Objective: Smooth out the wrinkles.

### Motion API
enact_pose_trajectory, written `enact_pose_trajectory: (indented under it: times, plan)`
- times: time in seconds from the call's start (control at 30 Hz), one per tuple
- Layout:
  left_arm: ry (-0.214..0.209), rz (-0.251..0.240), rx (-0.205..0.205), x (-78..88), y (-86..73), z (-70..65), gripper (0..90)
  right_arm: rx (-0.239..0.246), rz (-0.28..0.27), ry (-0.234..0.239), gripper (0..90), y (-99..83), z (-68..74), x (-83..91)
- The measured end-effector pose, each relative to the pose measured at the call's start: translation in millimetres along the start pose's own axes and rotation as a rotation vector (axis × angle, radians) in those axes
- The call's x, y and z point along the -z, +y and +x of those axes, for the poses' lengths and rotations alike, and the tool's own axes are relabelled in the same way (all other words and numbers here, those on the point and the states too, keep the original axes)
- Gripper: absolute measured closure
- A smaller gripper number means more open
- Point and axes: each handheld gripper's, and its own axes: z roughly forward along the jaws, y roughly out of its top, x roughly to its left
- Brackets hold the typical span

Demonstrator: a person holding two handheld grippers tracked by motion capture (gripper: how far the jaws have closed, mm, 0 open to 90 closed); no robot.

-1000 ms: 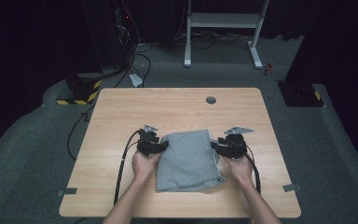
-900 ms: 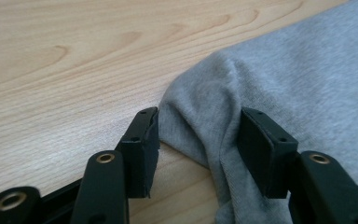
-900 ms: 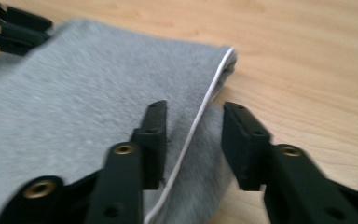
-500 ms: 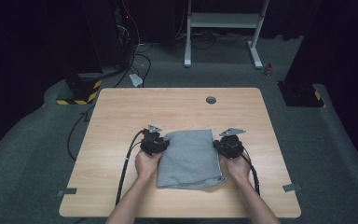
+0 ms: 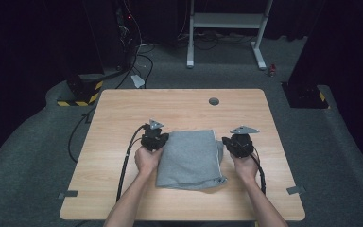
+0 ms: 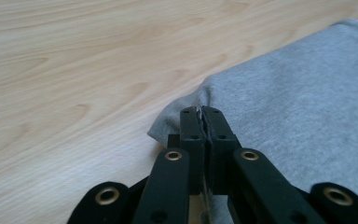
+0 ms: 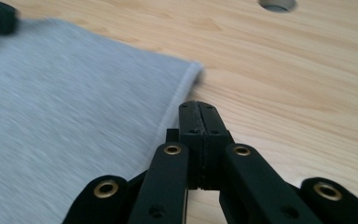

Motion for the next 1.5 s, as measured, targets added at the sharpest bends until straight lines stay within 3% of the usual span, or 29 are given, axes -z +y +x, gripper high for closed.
enact_pose_trajectory:
  times: [0.03,0.1,0.13,0.2,0.27,0.33,0.4,0.43,0.47,0.53,0.57,0.7,0.8,0.9,0.97,1.07,1.17,1.5]
  plan:
    - [0.005,0.005,0.014,-2.7,-0.5,1.6,84.3,0.005,0.034,-0.02,87.8,-1.8,-2.9,-3.7]
    - [-0.001,-0.007,0.043,-3.0,-3.1,0.8,65.9,-0.021,0.039,-0.018,80.4,-7.5,-7.2,-6.6]
    - [-0.015,-0.021,0.041,-0.6,-4.9,-2.0,58.3,-0.037,0.016,0.009,75.6,-10.7,-5.6,-4.9]
    - [-0.047,-0.039,0.003,6.0,-7.6,-11.1,51.3,-0.004,-0.007,0.04,69.6,-14.0,4.4,-1.8]
    - [-0.071,-0.07,-0.06,16.1,-12.0,-24.1,49.1,0.025,-0.021,0.073,65.9,-15.6,16.0,0.7]
    - [-0.117,-0.074,-0.094,22.2,-18.7,-35.0,47.3,0.049,-0.037,0.106,62.5,-18.5,28.6,2.3]
    - [-0.108,-0.022,-0.169,20.6,-30.9,-42.9,47.0,0.079,-0.012,0.113,60.8,-23.6,37.3,-0.7]
    - [-0.101,-0.002,-0.19,19.1,-35.5,-42.4,47.1,0.106,0.032,0.086,60.1,-28.8,39.2,-4.8]
    - [-0.117,0.004,-0.173,18.4,-42.1,-37.7,46.8,0.11,0.056,0.073,59.5,-32.8,38.2,-7.5]
    - [-0.149,-0.01,-0.099,25.5,-46.7,-28.5,44.7,0.035,0.044,0.117,57.8,-42.2,26.9,-6.1]
    - [-0.149,-0.016,-0.096,29.4,-47.6,-27.6,44.8,0.01,0.032,0.114,57.2,-43.5,22.9,-0.9]
    - [-0.155,-0.055,-0.123,55.6,-55.6,-32.5,42.9,0.0,-0.034,0.111,55.2,-46.4,21.3,20.9]
    - [-0.147,-0.018,-0.18,64.2,-69.2,-44.0,42.5,0.023,-0.051,0.132,53.0,-51.2,29.8,31.9]
    - [-0.13,0.038,-0.23,57.7,-80.6,-52.6,42.5,0.073,-0.009,0.156,50.6,-60.4,45.9,30.3]
    - [-0.131,0.059,-0.228,50.2,-84.5,-54.0,42.5,0.086,0.012,0.159,49.9,-65.7,53.8,25.1]
    - [-0.134,0.047,-0.206,43.5,-81.6,-54.3,42.0,0.086,0.029,0.138,49.1,-68.3,57.8,17.0]
    - [-0.122,0.055,-0.225,34.8,-73.5,-54.5,42.2,0.081,0.038,0.118,48.5,-64.5,55.6,11.4]
    - [-0.071,0.081,-0.186,-2.8,-35.0,-41.6,41.5,0.05,0.052,-0.014,49.0,-36.5,34.2,-18.1]
